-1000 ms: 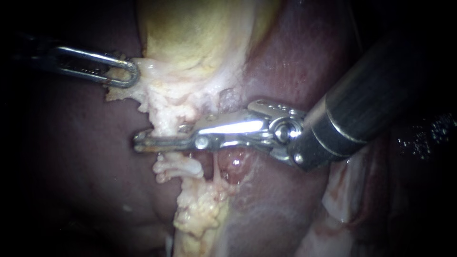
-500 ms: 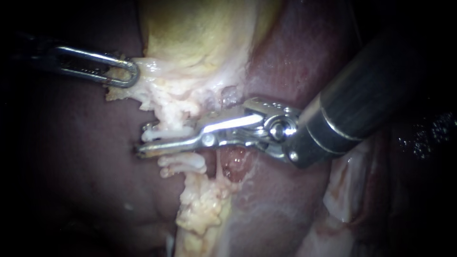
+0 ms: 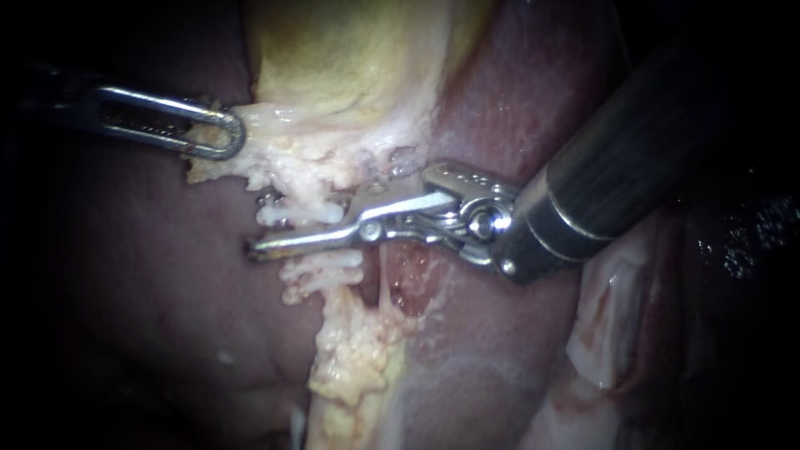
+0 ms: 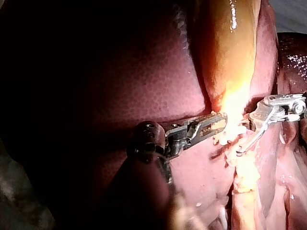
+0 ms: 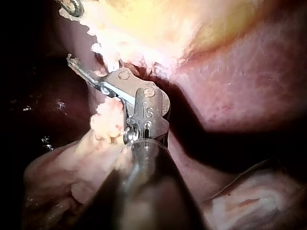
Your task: Going back third clip left tube
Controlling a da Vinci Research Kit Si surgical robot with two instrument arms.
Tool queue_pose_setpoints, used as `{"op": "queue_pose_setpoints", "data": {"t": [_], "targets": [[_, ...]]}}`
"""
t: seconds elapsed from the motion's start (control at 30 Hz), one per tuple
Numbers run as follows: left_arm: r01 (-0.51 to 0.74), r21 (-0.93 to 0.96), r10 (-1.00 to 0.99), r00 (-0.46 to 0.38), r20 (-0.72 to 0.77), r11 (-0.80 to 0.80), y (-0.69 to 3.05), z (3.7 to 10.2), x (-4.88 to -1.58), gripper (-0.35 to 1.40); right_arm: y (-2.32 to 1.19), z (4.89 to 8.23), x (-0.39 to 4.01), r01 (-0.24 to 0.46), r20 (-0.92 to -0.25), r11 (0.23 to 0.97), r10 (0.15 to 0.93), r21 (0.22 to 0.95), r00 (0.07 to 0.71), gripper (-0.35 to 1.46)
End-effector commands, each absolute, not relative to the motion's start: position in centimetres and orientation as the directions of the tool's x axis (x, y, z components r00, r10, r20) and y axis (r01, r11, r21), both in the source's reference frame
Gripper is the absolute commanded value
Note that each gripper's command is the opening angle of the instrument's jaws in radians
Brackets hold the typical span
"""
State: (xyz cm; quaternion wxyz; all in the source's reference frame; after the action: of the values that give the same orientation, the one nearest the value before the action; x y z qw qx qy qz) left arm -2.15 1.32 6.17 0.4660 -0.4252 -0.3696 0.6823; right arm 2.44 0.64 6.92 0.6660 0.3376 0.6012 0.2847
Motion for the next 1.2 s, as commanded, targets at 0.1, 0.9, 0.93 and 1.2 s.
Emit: {"op": "queue_pose_setpoints", "data": {"t": [0.1,0.9,0.93,1.2], "targets": [[-0.321,-0.901,0.951,-0.204,-0.234,-0.291,1.33,6.15,-2.15,-0.35,0.65,6.94,2.37,0.007,-0.633,0.638,0.762,0.770,0.140,0.50],[-0.318,-0.903,0.950,-0.206,-0.233,-0.290,1.37,6.16,-2.10,-0.35,0.53,6.86,1.86,0.028,-0.698,0.705,0.695,0.709,0.173,0.50],[-0.318,-0.903,0.950,-0.207,-0.233,-0.290,1.37,6.16,-2.10,-0.35,0.52,6.86,1.83,0.030,-0.702,0.709,0.691,0.705,0.173,0.50],[-0.317,-0.903,0.950,-0.207,-0.233,-0.290,1.38,6.17,-2.08,-0.35,0.42,6.75,1.63,0.056,-0.747,0.751,0.641,0.658,0.176,0.50]]}}
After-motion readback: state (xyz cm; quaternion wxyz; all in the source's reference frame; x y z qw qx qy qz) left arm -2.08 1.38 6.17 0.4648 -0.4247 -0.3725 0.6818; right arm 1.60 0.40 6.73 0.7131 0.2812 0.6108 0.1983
